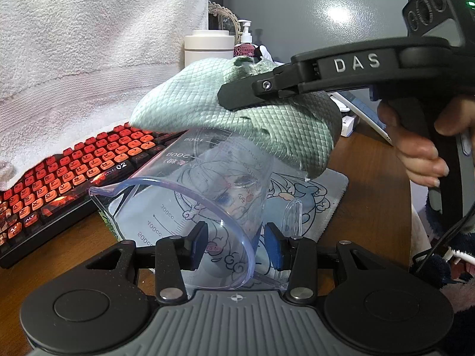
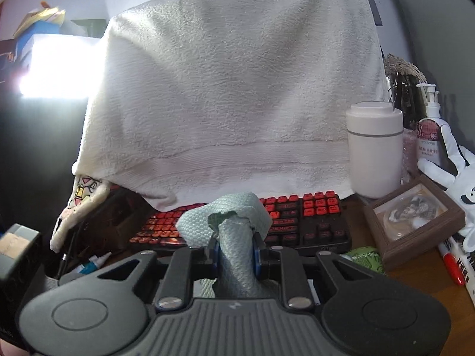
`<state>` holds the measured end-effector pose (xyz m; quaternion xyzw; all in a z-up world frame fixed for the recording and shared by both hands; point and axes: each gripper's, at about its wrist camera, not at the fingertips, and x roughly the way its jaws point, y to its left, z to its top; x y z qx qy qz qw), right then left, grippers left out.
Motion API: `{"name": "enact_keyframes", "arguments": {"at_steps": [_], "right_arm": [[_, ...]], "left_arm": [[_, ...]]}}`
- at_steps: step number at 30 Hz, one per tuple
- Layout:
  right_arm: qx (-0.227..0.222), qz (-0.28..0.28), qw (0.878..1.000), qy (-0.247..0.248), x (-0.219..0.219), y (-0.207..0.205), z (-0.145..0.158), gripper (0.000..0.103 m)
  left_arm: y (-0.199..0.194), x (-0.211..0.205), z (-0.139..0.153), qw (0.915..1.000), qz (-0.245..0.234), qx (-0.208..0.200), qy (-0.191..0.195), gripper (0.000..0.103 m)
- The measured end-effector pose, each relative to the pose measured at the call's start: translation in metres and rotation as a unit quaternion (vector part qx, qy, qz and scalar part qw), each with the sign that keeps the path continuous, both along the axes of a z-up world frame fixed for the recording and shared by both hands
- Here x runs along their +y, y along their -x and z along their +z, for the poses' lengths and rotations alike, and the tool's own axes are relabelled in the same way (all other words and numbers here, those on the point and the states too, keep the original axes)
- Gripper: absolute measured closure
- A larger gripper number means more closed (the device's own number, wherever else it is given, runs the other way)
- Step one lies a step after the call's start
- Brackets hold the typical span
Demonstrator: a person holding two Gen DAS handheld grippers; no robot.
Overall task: Clean container
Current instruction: 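Wipe the jug's outer wall with the cloth in the right tool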
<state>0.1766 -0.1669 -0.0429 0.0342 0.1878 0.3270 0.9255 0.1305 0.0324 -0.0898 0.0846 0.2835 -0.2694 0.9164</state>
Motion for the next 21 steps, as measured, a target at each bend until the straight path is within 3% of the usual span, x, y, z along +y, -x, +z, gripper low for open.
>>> {"name": "enact_keyframes", "arguments": {"at_steps": [2, 14, 21], "right_arm": [[0.000, -0.007, 1.000, 0.002, -0.001, -0.001, 0.000, 0.084], [-0.034, 0.093, 0.995, 0.033, 0.032, 0.028, 0.000, 0.084], [-0.019, 0.040, 0.998, 0.035, 0.016, 0.005, 0.003, 0.084]], "left_arm": [[0.000, 0.000, 0.000, 1.0000, 0.000, 0.000, 0.000, 0.061], [0.000, 0.001, 0.000, 1.0000, 0.000, 0.000, 0.000, 0.061], [0.000, 0.001, 0.000, 1.0000, 0.000, 0.000, 0.000, 0.061]]}}
